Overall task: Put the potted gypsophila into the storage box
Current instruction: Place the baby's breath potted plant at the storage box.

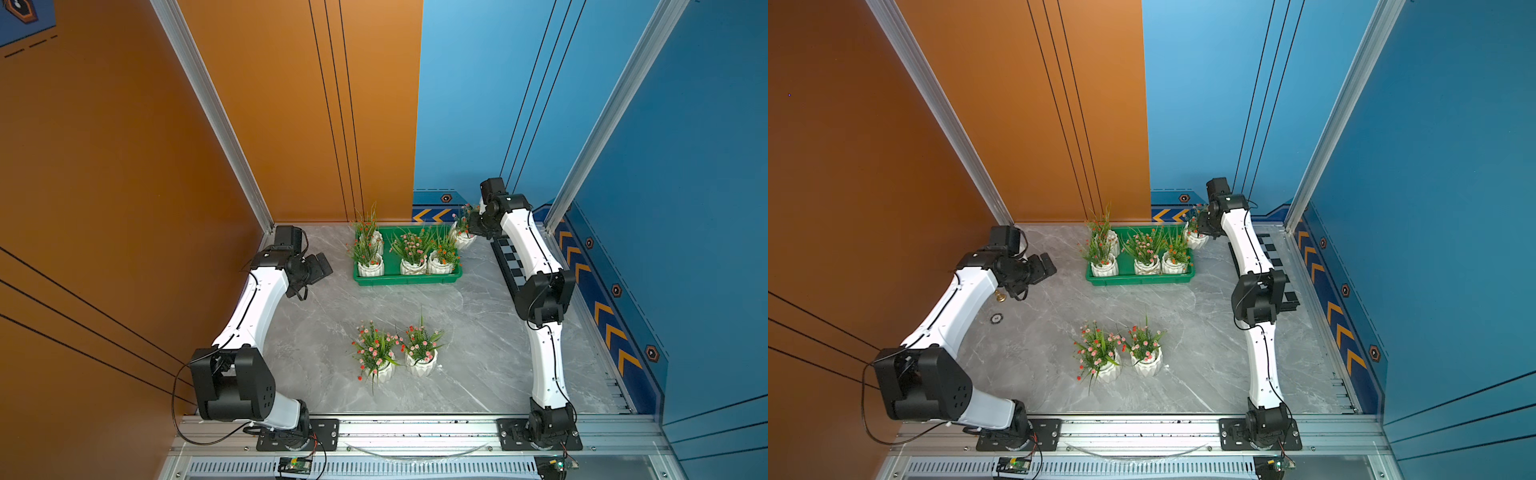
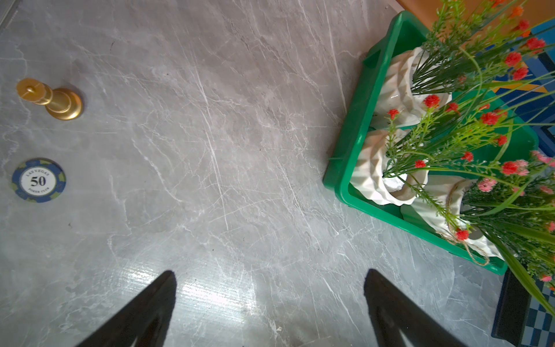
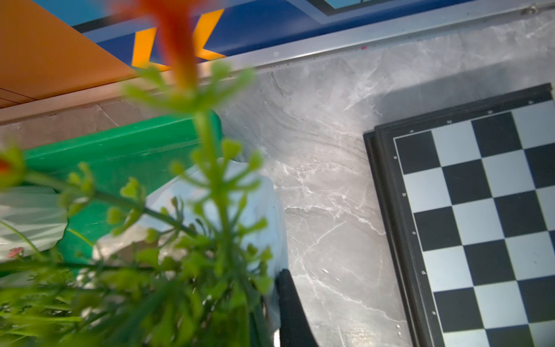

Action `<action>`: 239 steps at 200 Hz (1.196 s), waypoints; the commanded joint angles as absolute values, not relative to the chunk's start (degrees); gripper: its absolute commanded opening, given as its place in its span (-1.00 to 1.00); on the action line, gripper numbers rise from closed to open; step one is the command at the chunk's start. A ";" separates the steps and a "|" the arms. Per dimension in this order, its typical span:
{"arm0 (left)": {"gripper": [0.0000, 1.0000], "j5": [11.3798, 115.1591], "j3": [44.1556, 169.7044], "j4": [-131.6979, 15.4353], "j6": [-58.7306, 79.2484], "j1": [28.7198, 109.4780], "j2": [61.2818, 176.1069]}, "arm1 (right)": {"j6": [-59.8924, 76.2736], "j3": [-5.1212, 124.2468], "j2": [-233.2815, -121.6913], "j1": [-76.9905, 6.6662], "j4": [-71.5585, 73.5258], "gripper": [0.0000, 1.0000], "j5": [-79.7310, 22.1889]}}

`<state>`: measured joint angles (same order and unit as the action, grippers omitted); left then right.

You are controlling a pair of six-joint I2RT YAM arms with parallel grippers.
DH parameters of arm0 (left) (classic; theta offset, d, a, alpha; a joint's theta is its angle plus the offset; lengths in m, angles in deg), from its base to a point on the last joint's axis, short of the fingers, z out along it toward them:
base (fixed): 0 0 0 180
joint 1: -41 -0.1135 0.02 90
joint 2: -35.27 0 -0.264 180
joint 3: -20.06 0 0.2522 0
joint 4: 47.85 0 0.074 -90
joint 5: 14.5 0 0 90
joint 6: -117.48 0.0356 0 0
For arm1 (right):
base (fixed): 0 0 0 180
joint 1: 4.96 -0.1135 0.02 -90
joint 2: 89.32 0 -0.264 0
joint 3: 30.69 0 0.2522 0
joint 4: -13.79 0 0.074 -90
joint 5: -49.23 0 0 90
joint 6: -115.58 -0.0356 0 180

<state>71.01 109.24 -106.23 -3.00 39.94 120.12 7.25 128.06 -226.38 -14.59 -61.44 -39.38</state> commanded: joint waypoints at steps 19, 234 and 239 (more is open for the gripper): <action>0.96 71.71 110.80 -107.12 -3.38 40.38 121.21 | 4.23 131.08 -227.39 -16.28 -55.57 -1.00 -37.82; 0.97 71.55 110.99 -107.10 -2.51 40.38 124.42 | 0.28 131.00 -232.19 -19.97 -52.00 -0.98 -36.24; 0.97 71.54 110.99 -107.11 -2.54 40.39 124.44 | 0.35 131.00 -232.29 -19.94 -52.02 -0.98 -36.33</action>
<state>71.01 109.40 -106.21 -2.93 39.94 123.36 1.28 128.89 -232.61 -19.64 -54.75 -36.89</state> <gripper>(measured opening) 0.983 0.102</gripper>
